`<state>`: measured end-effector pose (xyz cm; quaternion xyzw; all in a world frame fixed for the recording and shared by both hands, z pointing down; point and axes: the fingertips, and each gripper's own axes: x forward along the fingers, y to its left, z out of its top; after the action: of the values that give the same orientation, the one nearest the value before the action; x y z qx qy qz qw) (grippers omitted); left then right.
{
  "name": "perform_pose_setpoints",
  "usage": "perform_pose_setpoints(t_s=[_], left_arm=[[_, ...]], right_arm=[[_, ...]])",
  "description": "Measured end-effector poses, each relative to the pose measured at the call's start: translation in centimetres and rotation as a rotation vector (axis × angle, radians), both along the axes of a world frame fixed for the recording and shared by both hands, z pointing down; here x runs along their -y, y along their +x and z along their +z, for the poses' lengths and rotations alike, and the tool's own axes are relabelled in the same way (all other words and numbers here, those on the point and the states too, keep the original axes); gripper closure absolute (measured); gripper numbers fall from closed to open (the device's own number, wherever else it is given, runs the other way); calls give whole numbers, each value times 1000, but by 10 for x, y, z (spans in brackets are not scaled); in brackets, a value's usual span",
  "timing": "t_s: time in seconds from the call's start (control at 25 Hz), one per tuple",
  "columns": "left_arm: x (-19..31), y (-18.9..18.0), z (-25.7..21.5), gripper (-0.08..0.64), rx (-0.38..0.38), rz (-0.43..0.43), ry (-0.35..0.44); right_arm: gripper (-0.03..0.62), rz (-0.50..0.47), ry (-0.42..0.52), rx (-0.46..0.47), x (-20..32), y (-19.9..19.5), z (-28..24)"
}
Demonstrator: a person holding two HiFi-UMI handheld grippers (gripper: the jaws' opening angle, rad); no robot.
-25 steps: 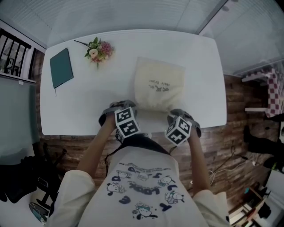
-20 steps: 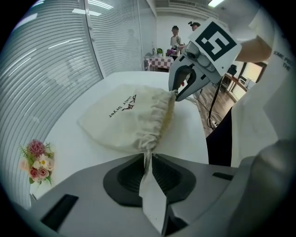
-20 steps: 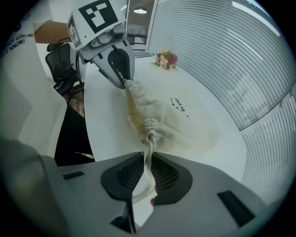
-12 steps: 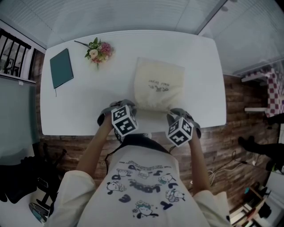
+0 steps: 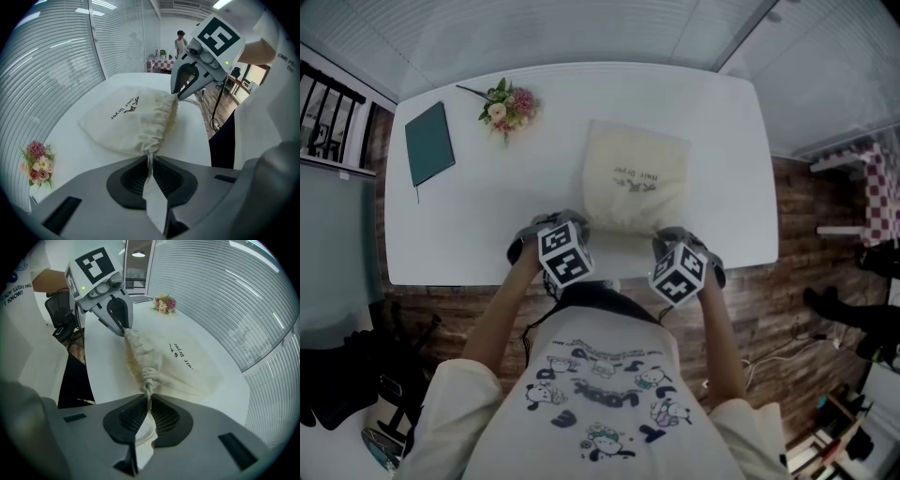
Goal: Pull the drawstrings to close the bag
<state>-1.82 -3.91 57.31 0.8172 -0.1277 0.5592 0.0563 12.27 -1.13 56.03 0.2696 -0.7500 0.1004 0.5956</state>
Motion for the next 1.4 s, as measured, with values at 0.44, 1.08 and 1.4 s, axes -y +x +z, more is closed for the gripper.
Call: perform_pose_setpoints(t_s=[0.44,1.08,1.4], left_arm=[[-10,1,3,511,1,-34,-17],[28,-6,-39,515,-165,-578,139],[38,-14,-46,515,-193,-692,172]], right_arm=[[566,75,44,-28,0,9,1],[569,396,367,52,28,22,-47],[568,714,380,287,37,33,-60]])
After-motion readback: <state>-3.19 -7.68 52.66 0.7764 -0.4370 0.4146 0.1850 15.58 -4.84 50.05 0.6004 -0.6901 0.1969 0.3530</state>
